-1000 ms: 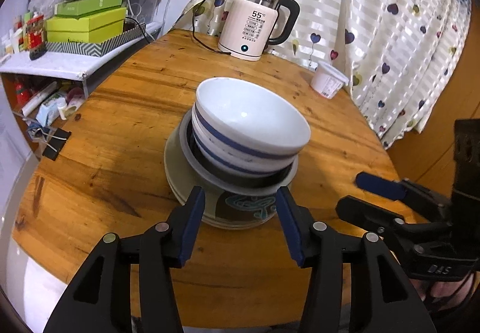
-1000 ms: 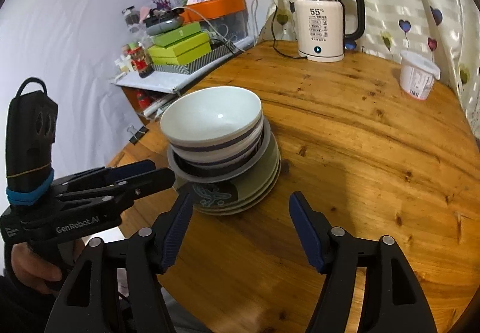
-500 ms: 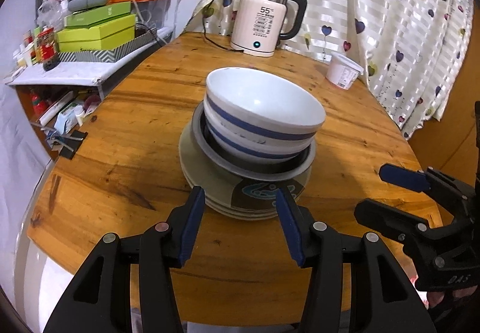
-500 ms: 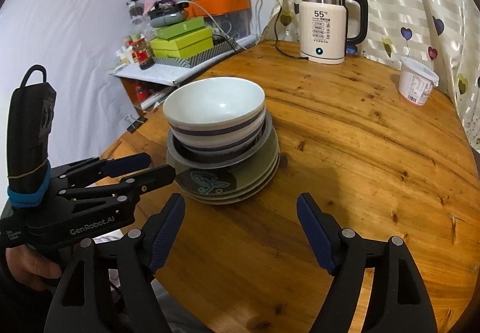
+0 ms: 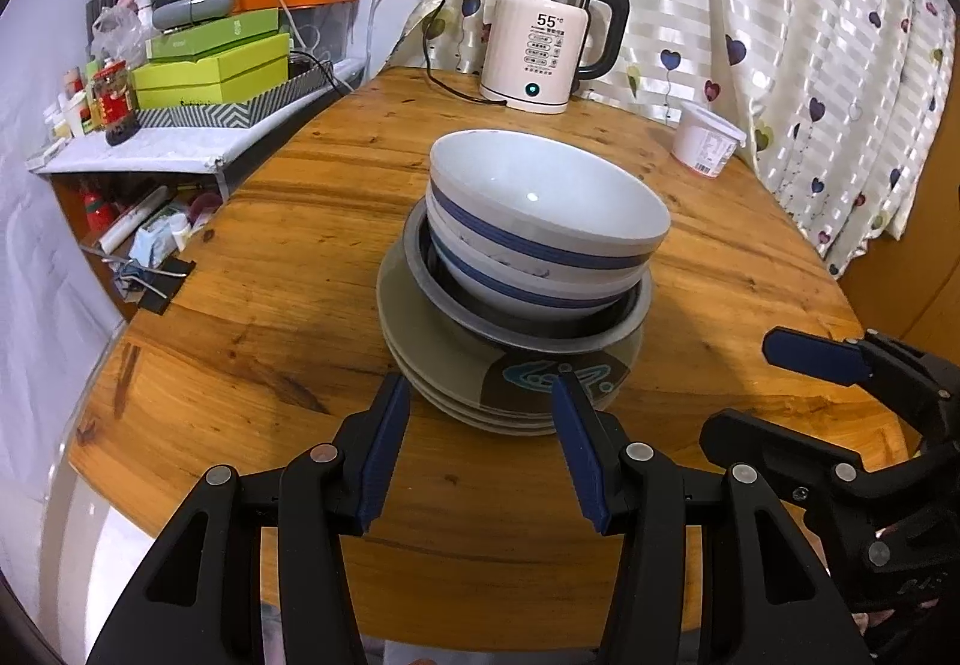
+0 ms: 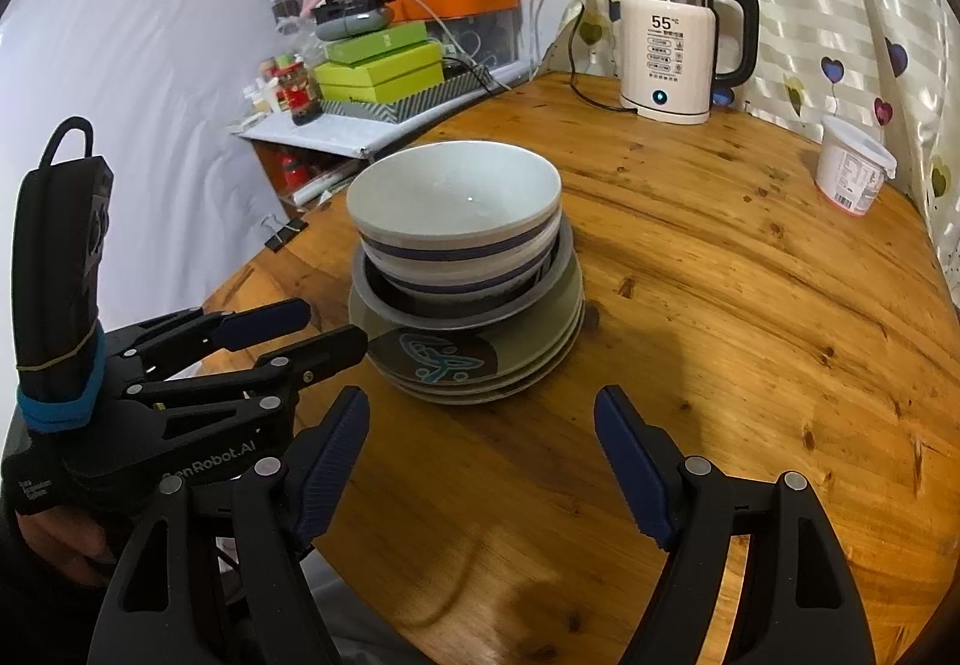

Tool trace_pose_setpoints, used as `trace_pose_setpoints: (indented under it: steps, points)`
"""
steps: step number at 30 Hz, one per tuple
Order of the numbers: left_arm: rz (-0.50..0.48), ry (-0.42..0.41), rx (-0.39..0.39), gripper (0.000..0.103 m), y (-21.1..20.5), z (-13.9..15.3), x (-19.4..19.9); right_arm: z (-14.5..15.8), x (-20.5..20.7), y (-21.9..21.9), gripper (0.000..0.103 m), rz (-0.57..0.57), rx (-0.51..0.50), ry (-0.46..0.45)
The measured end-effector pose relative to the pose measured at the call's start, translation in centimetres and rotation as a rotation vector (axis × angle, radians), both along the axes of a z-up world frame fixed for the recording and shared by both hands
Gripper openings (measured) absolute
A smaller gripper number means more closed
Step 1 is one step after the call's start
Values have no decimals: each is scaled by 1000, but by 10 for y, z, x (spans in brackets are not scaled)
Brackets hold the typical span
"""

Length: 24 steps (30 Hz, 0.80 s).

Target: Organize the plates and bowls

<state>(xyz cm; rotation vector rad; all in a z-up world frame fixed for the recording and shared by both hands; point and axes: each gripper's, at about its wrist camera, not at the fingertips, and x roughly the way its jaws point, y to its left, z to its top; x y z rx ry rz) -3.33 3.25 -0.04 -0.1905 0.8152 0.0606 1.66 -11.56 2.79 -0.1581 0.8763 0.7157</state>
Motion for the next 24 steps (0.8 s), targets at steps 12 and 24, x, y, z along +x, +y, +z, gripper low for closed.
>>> trace_pose_setpoints:
  steps: [12, 24]
  points:
    - [2, 22, 12, 50, 1, -6, 5, -4, 2, 5, 78, 3, -18, 6]
    - [-8, 35, 8, 50, -1, -8, 8, -7, 5, 4, 78, 3, -16, 12]
